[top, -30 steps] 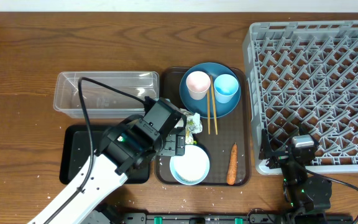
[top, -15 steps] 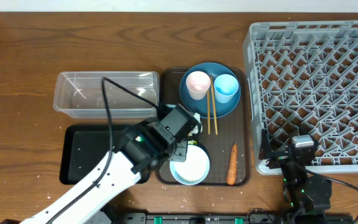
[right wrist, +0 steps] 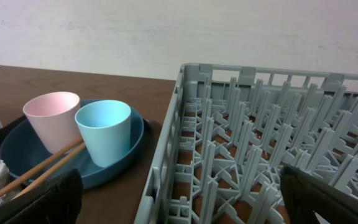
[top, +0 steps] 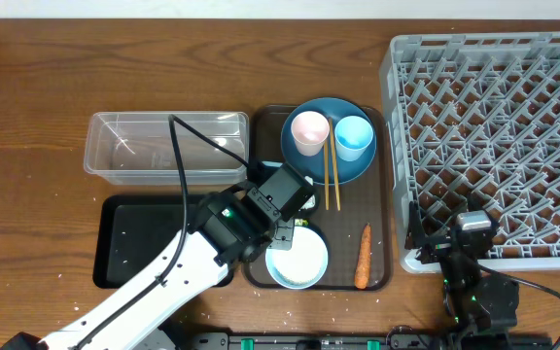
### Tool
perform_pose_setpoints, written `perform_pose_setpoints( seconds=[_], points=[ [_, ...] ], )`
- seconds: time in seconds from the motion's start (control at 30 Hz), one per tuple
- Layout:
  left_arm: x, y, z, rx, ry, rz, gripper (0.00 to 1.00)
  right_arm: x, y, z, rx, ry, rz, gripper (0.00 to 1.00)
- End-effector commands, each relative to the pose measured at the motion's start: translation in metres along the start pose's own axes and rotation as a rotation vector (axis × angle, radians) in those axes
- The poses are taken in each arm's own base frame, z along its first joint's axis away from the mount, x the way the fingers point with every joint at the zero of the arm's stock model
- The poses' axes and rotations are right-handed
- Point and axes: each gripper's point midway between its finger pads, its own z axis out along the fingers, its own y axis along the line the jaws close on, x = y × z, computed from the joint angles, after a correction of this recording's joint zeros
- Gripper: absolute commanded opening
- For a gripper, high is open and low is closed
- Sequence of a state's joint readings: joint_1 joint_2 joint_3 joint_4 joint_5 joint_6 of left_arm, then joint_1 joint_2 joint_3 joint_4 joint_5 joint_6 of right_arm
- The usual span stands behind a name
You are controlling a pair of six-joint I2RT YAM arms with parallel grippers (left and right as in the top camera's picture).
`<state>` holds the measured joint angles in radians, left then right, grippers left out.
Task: Sort waste into correct bins and load items into the dishwasher rack
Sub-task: 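Reach the left gripper to the green wrapper on the brown tray and grasp it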
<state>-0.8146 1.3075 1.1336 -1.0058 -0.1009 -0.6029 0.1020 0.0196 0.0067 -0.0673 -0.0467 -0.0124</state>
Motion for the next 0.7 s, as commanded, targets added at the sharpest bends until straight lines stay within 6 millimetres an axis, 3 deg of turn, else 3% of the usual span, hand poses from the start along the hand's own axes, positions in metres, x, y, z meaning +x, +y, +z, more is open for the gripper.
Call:
perform_pose_setpoints(
  seconds=[0.0,0.17,0.43,0.67],
  points=[
    [-0.001,0.006,0.008,-0.048,-0.006,0.006,0.51,0.002,0.0,0.0,0.003,0.006,-0.011,0.99],
    [0.006,0.008,0.023,-0.077,0.03,-0.008,0.51,0.002,0.0,0.0,0.003,0.006,-0.011,0.99],
    [-0.007,-0.016,0.049,-0.019,0.018,-0.012,0.59,0.002,0.0,0.0,0.003,0.006,-0.011,0.99],
    [-0.011,-0.024,0.076,-0.031,0.036,0.061,0.62,0.002,0.0,0.0,0.003,0.007,-0.011,0.99]
  ],
)
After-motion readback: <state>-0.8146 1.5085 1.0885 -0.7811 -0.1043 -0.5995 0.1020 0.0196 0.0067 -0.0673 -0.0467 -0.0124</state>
